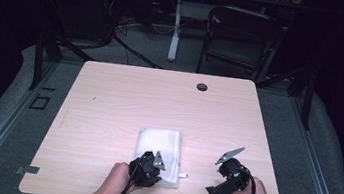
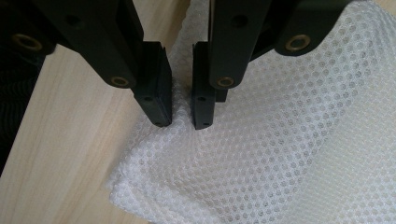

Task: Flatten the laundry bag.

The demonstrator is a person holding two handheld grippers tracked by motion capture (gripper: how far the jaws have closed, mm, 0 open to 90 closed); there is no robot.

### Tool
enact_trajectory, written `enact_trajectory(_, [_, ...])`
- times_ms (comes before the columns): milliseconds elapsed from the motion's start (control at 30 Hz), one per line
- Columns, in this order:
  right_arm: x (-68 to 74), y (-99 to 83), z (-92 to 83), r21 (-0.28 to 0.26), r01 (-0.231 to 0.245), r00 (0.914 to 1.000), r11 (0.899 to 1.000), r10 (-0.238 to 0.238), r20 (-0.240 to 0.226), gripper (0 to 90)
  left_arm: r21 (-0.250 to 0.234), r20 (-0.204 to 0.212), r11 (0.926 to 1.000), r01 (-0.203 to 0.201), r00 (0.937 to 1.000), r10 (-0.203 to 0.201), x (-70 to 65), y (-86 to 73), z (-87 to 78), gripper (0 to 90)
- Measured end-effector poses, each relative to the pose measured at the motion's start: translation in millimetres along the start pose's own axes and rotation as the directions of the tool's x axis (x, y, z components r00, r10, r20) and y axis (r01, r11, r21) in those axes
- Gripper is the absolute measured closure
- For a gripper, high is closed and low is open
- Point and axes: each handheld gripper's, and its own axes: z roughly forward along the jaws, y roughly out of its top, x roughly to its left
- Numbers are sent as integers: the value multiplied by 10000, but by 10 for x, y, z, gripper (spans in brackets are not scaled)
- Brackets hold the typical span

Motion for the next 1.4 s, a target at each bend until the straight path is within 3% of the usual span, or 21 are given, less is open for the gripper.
enact_trajectory(167, [36,28,14,-42,200,9998,9998,-200,-38,169,-392,-67,9992,-43,10000,41,-3,-4,-53,863])
enact_trajectory(467, [138,120,69,-135,649,9979,9978,-650,-43,263,-881,-81,9961,26,10000,-33,-4,2,-147,868])
enact_trajectory(767, [267,261,144,-421,1122,9937,9928,-1123,-20,480,-1110,-55,9938,96,9999,-102,13,-3,-209,870])
enact_trajectory(800, [292,304,149,-437,1365,9905,9897,-1371,-99,543,-1109,-49,9938,114,9999,-120,13,-3,-216,870])
enact_trajectory(933, [358,375,198,-752,1559,9874,9849,-1575,-153,679,-1196,-173,9927,129,9997,-151,12,-2,-232,873])
enact_trajectory(967, [358,375,198,-752,1559,9874,9849,-1575,-153,679,-1196,-173,9927,129,9997,-151,12,-2,-232,873])
enact_trajectory(1067, [324,434,244,-917,1605,9867,9828,-1621,-99,797,-1304,-195,9913,176,9996,-203,15,-6,-256,873])
enact_trajectory(1200, [346,495,288,-1191,1669,9855,9788,-1693,-102,861,-1382,-201,9902,188,9996,-218,22,-11,-271,873])
enact_trajectory(1400, [529,629,433,-1481,2030,9783,9679,-2069,-111,900,-1513,-235,9881,272,9992,-311,38,-24,-298,873])
